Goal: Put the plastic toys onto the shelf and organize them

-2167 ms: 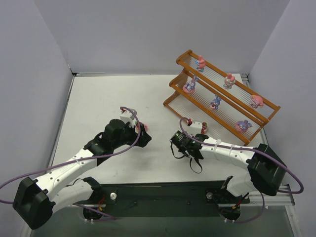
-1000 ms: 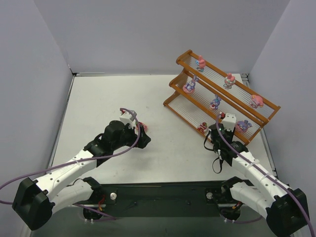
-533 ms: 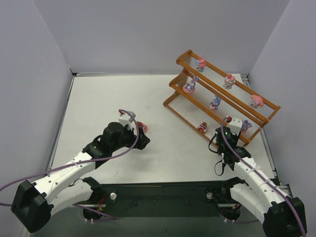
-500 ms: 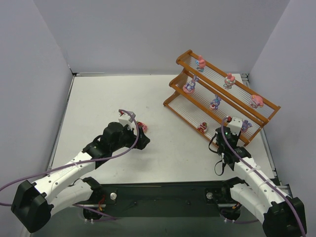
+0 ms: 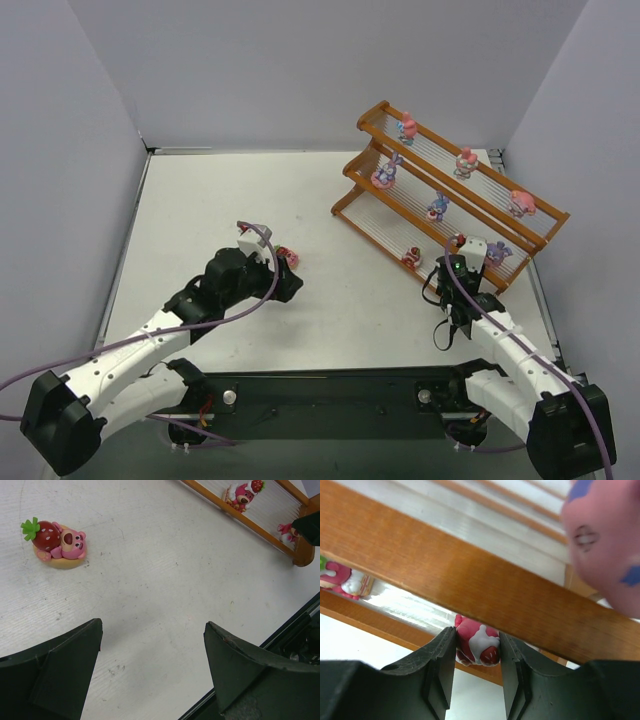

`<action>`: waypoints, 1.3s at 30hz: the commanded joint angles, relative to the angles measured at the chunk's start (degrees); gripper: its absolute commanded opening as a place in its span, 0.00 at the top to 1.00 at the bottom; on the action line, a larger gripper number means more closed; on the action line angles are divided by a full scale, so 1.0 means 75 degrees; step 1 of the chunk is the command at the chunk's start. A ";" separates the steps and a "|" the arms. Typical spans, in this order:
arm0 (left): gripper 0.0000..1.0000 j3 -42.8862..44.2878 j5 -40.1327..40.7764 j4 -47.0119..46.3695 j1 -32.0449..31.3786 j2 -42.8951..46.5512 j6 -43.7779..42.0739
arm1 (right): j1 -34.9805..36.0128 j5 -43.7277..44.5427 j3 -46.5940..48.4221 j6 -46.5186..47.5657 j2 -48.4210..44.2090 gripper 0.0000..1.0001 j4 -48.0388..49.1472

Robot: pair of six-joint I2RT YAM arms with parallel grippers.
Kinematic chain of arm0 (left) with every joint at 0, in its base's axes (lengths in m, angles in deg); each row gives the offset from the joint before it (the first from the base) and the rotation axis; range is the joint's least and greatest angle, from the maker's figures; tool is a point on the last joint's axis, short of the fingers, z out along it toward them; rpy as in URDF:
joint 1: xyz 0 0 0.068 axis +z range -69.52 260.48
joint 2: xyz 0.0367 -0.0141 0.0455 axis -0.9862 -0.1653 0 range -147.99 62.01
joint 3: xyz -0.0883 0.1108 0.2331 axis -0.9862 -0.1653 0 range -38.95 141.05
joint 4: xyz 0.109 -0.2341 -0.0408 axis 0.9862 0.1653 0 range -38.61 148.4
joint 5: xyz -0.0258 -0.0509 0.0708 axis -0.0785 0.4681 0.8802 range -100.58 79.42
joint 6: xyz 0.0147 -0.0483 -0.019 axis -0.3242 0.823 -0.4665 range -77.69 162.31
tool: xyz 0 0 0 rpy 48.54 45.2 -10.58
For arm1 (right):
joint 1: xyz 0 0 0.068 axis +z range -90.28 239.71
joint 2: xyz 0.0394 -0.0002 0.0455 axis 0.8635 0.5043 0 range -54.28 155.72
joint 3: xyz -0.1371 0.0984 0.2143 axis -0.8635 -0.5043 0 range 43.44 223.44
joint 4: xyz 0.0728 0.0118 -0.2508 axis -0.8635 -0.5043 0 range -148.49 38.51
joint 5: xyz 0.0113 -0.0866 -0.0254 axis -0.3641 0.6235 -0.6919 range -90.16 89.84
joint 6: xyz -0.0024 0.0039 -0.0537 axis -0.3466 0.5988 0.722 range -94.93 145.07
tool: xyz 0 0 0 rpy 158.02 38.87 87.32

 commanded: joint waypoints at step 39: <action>0.07 -0.0066 0.0290 -0.0351 0.0273 0.0743 -0.0052 | -0.0216 0.0734 -0.0457 -0.0407 0.0108 0.73 0.0562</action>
